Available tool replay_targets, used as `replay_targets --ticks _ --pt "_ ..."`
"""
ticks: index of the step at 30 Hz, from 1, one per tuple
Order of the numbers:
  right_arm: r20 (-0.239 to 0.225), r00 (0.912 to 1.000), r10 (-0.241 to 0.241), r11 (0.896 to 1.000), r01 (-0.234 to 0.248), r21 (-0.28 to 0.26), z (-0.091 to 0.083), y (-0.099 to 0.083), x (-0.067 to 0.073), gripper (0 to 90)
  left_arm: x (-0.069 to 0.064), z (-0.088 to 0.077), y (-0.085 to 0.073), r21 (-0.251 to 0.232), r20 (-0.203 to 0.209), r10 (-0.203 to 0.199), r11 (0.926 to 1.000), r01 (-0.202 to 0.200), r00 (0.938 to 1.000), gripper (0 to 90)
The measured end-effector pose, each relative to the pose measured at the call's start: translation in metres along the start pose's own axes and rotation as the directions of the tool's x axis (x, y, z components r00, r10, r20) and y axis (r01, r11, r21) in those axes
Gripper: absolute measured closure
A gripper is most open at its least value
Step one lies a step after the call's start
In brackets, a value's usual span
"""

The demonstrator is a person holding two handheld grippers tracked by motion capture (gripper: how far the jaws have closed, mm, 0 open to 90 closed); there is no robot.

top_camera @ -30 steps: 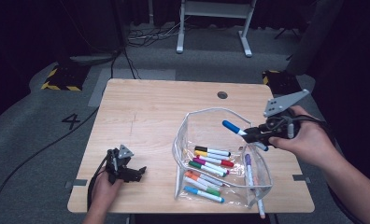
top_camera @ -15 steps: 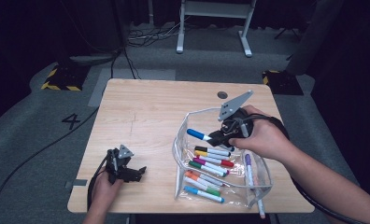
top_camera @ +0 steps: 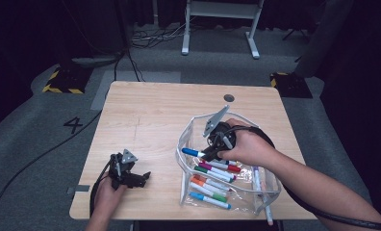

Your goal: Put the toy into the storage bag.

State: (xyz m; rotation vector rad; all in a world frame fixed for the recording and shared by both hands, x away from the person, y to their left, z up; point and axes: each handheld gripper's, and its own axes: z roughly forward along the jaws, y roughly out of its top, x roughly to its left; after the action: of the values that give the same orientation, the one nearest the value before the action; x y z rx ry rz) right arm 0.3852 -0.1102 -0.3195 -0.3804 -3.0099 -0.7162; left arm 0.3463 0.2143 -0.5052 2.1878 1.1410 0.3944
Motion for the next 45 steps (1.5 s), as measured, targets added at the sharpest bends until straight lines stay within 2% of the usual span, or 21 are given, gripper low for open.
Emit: replay_targets --ticks 8,14,21,24,30,31,32,33,36,39,42,45 --pt "-0.036 0.9991 0.023 0.995 -0.019 0.100 0.028 -0.008 -0.006 77.1 0.000 0.000 0.000 -0.001 0.000 0.000 1.0000 0.000 1.0000 0.0" --pt "-0.051 0.9979 0.040 0.985 -0.031 0.170 0.046 -0.014 -0.010 77.1 0.000 0.000 0.000 -0.001 0.000 -0.001 1.0000 0.001 1.0000 0.0" --pt "-0.070 0.9958 0.058 0.968 -0.039 0.250 0.062 -0.018 -0.014 77.0 0.000 0.000 0.000 0.001 0.000 0.000 1.0000 0.000 1.0000 0.0" --pt "-0.069 0.9967 0.042 0.959 -0.020 0.284 0.069 -0.019 -0.015 77.0 0.000 0.000 0.000 -0.001 0.001 0.000 1.0000 0.000 1.0000 0.0" --pt "-0.077 0.9959 0.048 0.936 -0.018 0.351 0.081 -0.023 -0.014 76.3 0.000 0.000 0.000 -0.001 0.001 0.000 1.0000 0.000 1.0000 0.0" --pt "-0.066 0.9965 0.051 0.938 -0.025 0.347 0.082 -0.025 -0.014 67.6 0.000 0.000 0.000 -0.001 0.001 -0.002 1.0000 0.002 1.0000 0.0" --pt "-0.060 0.9973 0.043 0.946 -0.022 0.324 0.083 -0.026 -0.014 53.6 0.000 0.000 0.000 0.001 0.000 0.000 1.0000 0.000 1.0000 0.0" --pt "-0.057 0.9979 0.030 0.957 -0.012 0.290 0.084 -0.027 -0.013 47.7 0.000 0.000 0.000 0.000 0.000 0.000 1.0000 0.000 1.0000 0.0" --pt "-0.059 0.9981 0.016 0.967 0.000 0.254 0.072 -0.026 -0.010 48.7 0.000 0.000 0.000 0.000 0.000 0.000 1.0000 0.000 1.0000 0.0" --pt "-0.026 0.9993 0.026 0.989 -0.022 0.148 0.046 -0.024 -0.006 45.4 0.000 0.000 0.000 -0.001 0.000 -0.001 1.0000 0.001 1.0000 0.0" --pt "-0.007 0.9988 0.049 0.997 -0.049 0.062 0.021 -0.022 -0.004 43.7 0.000 0.000 0.000 0.002 0.000 0.000 1.0000 0.000 1.0000 0.0" --pt "0.009 0.9973 0.073 0.997 -0.073 -0.020 -0.006 -0.023 -0.002 42.4 0.000 0.000 0.000 0.001 0.002 -0.003 1.0000 0.003 1.0000 0.0"
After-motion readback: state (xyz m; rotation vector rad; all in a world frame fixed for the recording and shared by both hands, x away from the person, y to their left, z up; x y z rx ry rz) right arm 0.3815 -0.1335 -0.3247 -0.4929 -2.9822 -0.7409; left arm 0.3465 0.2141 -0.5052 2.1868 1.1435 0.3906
